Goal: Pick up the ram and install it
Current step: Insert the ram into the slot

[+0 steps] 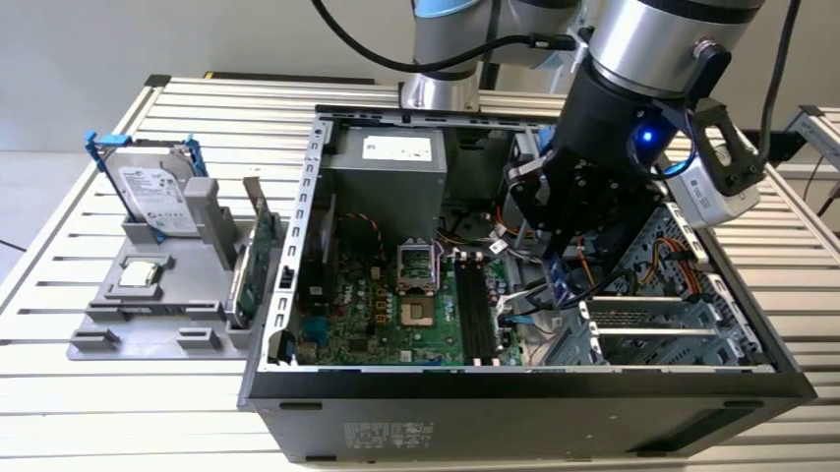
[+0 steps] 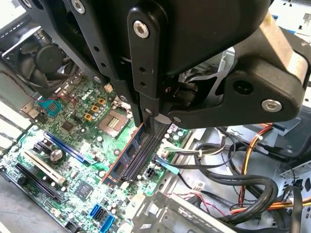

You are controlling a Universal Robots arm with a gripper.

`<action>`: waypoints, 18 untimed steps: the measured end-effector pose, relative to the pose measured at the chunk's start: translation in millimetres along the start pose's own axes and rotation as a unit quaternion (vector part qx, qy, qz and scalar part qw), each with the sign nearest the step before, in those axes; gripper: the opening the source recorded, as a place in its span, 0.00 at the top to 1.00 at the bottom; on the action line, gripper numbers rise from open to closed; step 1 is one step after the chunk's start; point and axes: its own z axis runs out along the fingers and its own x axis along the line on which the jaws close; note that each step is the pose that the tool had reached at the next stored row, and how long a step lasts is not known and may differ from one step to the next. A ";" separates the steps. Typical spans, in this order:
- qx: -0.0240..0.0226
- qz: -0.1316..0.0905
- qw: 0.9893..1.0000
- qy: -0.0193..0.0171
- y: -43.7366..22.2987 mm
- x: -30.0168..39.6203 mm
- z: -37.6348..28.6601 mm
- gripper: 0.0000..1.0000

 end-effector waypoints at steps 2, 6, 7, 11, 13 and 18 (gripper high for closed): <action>0.000 0.000 1.000 0.000 0.0 -0.1 1.5 1.00; 0.000 0.000 1.000 0.000 0.2 -0.2 4.5 1.00; 0.000 0.000 1.000 0.000 0.2 -0.2 5.1 1.00; 0.000 0.000 1.000 0.000 0.3 -0.4 8.0 1.00; 0.000 0.000 1.000 0.000 0.3 -0.4 9.5 1.00; 0.001 0.000 1.000 0.000 0.5 -0.6 13.4 1.00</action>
